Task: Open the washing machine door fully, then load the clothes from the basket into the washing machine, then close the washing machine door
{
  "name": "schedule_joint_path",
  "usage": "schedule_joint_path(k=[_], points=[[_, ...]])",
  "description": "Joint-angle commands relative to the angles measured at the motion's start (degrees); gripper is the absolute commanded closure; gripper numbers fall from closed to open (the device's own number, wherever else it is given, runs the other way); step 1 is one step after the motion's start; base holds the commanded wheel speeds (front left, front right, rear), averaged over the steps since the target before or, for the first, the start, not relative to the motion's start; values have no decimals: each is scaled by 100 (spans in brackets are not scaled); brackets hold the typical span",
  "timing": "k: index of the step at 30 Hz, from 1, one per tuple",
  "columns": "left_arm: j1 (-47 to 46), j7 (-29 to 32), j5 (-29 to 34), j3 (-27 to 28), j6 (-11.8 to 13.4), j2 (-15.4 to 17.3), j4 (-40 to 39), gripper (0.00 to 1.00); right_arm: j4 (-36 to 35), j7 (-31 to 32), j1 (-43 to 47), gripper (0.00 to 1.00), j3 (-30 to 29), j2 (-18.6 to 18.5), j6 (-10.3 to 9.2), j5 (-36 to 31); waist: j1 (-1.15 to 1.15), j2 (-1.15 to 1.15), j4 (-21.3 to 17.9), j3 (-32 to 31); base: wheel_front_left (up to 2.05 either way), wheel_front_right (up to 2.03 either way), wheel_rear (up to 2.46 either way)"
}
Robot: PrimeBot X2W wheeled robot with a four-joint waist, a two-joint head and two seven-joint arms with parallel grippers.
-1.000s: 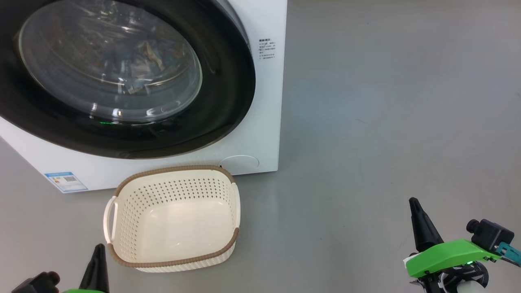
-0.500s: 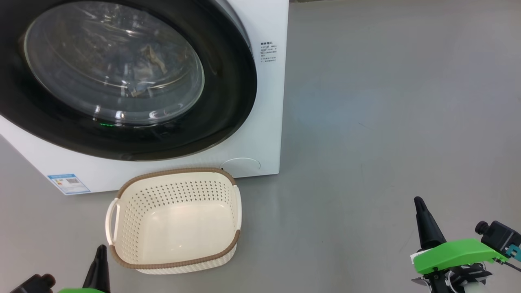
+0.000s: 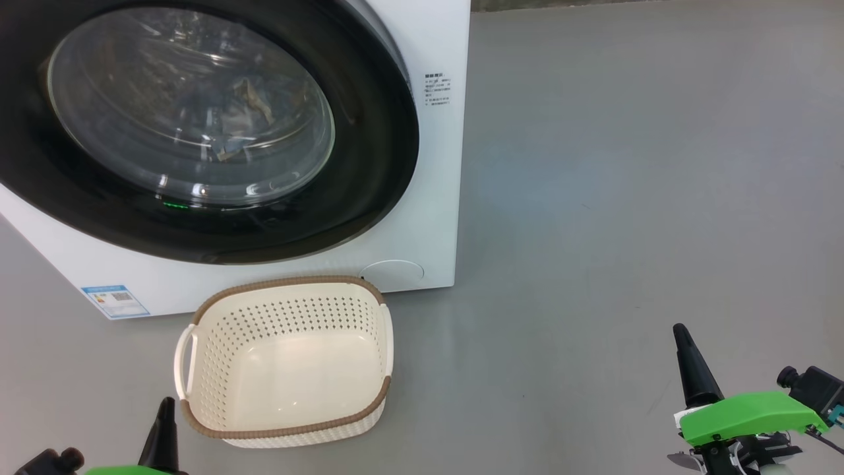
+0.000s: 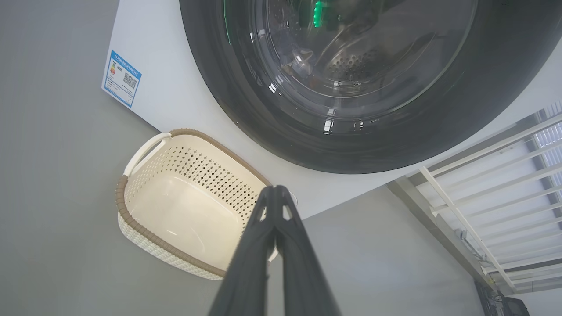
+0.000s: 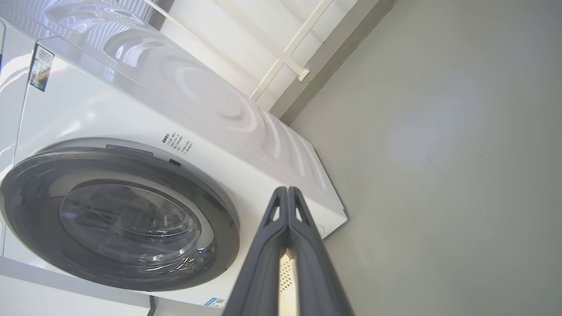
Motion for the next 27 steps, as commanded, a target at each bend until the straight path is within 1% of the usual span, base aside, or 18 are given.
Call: schedule_joint_path(k=[1,27], points=[[-248,30,-138,138,-5,70,-170,100,-179,32,-45,100,22,-20,-4,168,0,0,2,-4,0,0,0],[-333,468,-1690,248,-7,-25,-255,100,-390,472,51,100,-65,23,-5,1643,0,0,48,-131,0,0,0]])
